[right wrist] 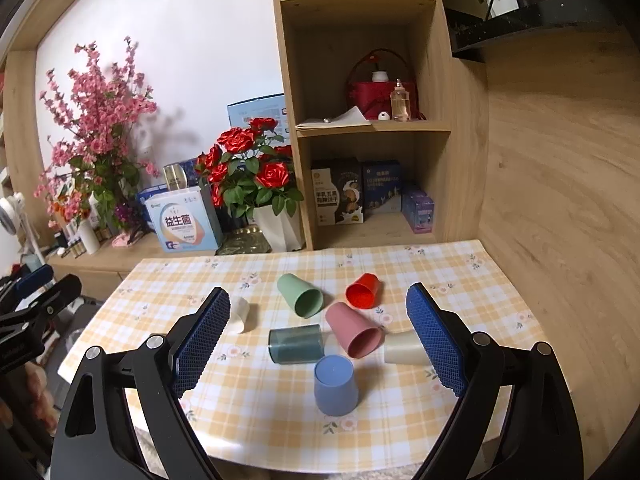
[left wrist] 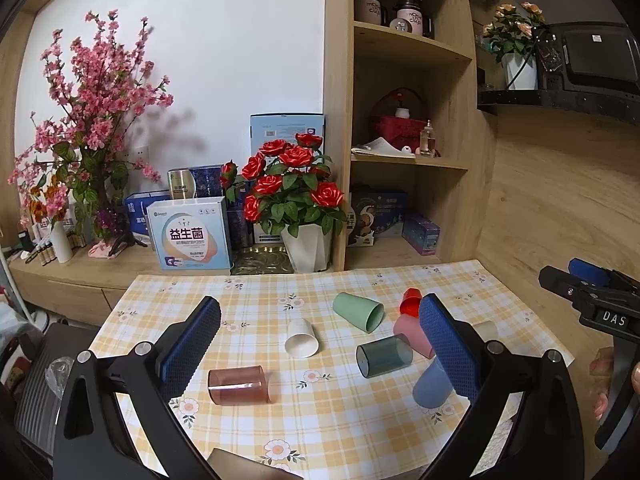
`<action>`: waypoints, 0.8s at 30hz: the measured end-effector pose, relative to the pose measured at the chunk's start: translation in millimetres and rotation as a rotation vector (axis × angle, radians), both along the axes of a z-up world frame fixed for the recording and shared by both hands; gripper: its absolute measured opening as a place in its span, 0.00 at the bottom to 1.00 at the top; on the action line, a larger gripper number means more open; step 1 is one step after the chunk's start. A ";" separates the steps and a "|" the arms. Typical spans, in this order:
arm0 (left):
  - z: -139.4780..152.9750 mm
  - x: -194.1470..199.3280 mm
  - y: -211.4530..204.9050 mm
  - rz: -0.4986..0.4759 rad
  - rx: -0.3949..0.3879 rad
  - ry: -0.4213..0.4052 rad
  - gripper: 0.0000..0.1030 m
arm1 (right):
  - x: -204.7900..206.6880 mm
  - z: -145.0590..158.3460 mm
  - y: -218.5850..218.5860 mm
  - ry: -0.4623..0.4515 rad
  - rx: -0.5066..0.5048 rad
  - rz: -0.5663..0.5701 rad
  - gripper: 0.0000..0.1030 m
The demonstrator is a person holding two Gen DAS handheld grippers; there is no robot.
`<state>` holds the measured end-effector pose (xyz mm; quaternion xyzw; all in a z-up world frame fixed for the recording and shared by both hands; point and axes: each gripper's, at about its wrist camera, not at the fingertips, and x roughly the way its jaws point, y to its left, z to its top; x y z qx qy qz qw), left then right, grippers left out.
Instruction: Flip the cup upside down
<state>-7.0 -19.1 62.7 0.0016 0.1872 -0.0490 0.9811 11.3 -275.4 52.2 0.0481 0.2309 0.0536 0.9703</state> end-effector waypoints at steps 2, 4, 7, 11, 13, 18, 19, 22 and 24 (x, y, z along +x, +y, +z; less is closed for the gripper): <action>0.6 0.6 2.1 0.003 -0.006 0.001 0.94 | -0.5 0.3 0.3 -0.001 -0.002 0.000 0.84; 0.7 0.9 3.1 0.006 -0.010 0.004 0.94 | -1.0 0.6 0.8 -0.002 -0.002 0.001 0.84; 0.6 1.9 4.5 0.010 -0.011 0.010 0.94 | -0.9 1.5 1.6 -0.001 -0.004 0.000 0.84; 0.9 2.1 5.9 0.012 -0.014 0.014 0.94 | -0.6 1.9 2.0 -0.001 -0.007 -0.001 0.84; 1.3 2.1 6.4 0.012 -0.016 0.015 0.94 | -0.3 2.1 2.0 -0.001 -0.007 0.000 0.84; 1.5 1.7 6.9 0.013 -0.014 0.012 0.94 | -0.7 4.8 1.7 -0.005 -0.008 -0.003 0.84; 1.5 1.7 6.9 0.012 -0.014 0.012 0.94 | -0.3 5.5 1.4 -0.005 -0.008 -0.003 0.84; 1.4 1.9 6.9 0.013 -0.014 0.013 0.94 | -0.2 5.9 1.0 -0.005 -0.009 -0.003 0.84; 1.4 1.7 7.1 0.014 -0.016 0.014 0.94 | -0.1 5.9 0.7 -0.005 -0.007 -0.002 0.84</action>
